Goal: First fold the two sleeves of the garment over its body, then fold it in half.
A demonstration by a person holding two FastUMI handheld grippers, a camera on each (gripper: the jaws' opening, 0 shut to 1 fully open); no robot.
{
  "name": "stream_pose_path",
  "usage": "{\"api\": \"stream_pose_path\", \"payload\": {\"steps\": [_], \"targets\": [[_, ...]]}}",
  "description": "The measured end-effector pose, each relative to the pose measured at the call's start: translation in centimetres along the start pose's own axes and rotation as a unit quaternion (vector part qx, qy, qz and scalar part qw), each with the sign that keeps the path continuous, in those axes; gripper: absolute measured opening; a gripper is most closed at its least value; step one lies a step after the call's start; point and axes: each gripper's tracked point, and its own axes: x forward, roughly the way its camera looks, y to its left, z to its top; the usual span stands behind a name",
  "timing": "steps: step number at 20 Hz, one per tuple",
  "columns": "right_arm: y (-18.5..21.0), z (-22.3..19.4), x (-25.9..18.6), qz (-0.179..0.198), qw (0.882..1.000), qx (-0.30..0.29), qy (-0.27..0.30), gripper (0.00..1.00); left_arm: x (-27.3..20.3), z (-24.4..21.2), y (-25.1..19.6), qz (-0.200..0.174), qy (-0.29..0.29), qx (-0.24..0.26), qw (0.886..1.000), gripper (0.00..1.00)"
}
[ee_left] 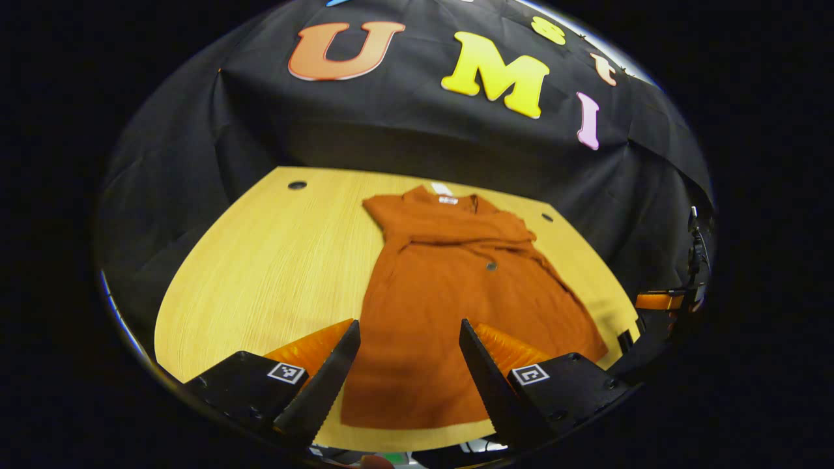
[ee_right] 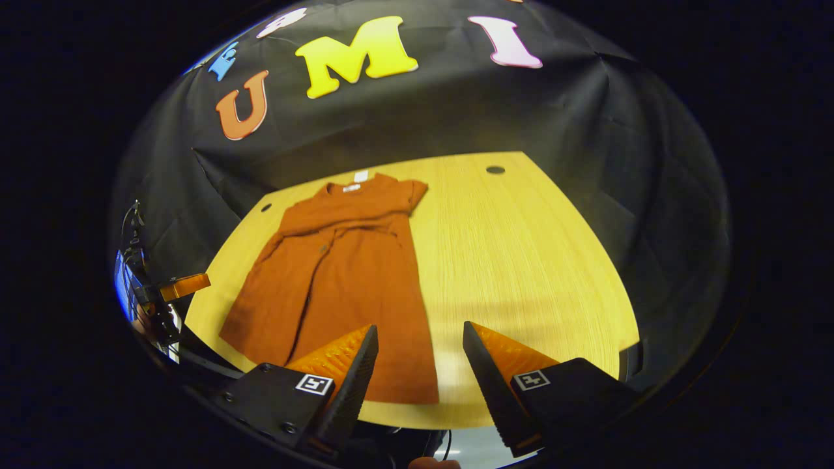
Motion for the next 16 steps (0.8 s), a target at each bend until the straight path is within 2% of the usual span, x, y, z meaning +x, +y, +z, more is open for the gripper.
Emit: {"api": "stream_pose_path", "payload": {"steps": [3, 8, 9, 13, 16], "targets": [[-1.3, -3.1, 0.6, 0.008, 0.999, 0.011, 0.03, 0.85, -0.4, -5.8, 1.6, -0.027, 0.083, -0.011, 0.996, 0.99], [-2.8, -6.4, 1.4, -0.011, 0.998, 0.006, 0.063, 0.85, -0.3, -9.5, 1.3, -0.061, 0.126, -0.057, 0.989, 0.99], [-2.8, -6.7, 1.6, -0.014, 0.998, 0.006, 0.065, 0.85, -0.2, -9.1, 1.2, -0.063, 0.105, -0.055, 0.991, 0.99], [-1.2, -7.6, 3.4, -0.015, 0.997, 0.008, 0.07, 0.85, -0.4, -9.5, -0.3, -0.082, 0.108, -0.096, 0.986, 0.98], [0.8, -8.6, 4.9, -0.01, 0.996, -0.008, 0.084, 0.85, 0.0, -9.8, -2.3, -0.092, 0.114, -0.092, 0.985, 0.97]]}}
